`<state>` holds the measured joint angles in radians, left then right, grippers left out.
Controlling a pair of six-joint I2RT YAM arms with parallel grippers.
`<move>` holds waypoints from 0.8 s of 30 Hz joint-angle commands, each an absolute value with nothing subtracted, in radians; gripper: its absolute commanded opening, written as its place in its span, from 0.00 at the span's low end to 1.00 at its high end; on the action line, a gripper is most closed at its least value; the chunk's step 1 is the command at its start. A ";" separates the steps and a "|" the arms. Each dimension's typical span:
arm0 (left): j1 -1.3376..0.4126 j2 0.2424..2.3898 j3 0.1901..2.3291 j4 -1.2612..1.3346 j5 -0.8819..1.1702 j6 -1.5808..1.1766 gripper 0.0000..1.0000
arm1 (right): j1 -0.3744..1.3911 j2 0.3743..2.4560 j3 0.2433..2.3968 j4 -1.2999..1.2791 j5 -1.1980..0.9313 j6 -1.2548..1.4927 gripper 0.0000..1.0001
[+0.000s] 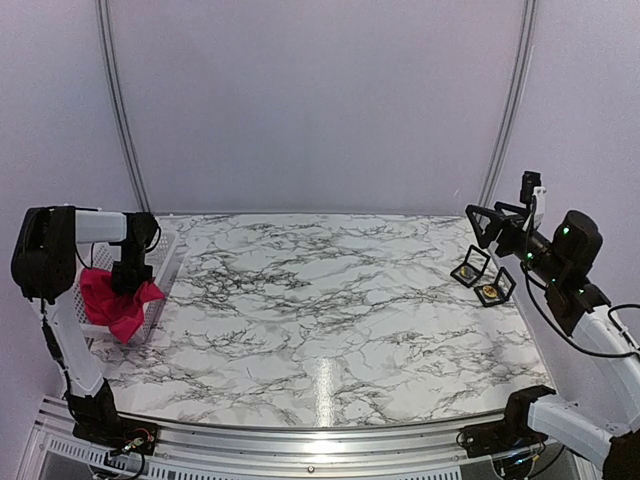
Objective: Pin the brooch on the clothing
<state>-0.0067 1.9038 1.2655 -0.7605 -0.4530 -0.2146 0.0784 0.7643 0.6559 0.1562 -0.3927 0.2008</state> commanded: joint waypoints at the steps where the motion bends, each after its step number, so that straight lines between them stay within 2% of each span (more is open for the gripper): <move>1: -0.007 1.923 1.223 -0.774 -0.369 -0.172 0.01 | 0.089 0.749 0.664 0.154 -0.407 0.178 0.98; 7: -0.021 1.699 1.335 -0.760 -0.540 -0.208 0.00 | 0.090 0.772 0.695 0.164 -0.391 0.195 0.98; 11: -0.224 1.562 1.583 -0.694 -0.576 -0.050 0.00 | 0.090 0.810 0.724 0.225 -0.403 0.257 0.99; 14: -0.428 1.575 1.809 -0.683 -0.519 0.098 0.00 | 0.095 0.856 0.763 0.263 -0.443 0.319 0.98; 17: -0.613 1.622 1.951 -0.681 -0.368 0.206 0.00 | 0.104 0.890 0.796 0.275 -0.453 0.363 0.98; 21: -0.800 1.699 1.950 -0.683 -0.146 0.280 0.00 | 0.121 0.911 0.804 0.261 -0.441 0.396 0.98; 24: -0.855 1.762 1.901 -0.683 -0.010 0.277 0.00 | 0.135 0.935 0.821 0.198 -0.446 0.392 0.98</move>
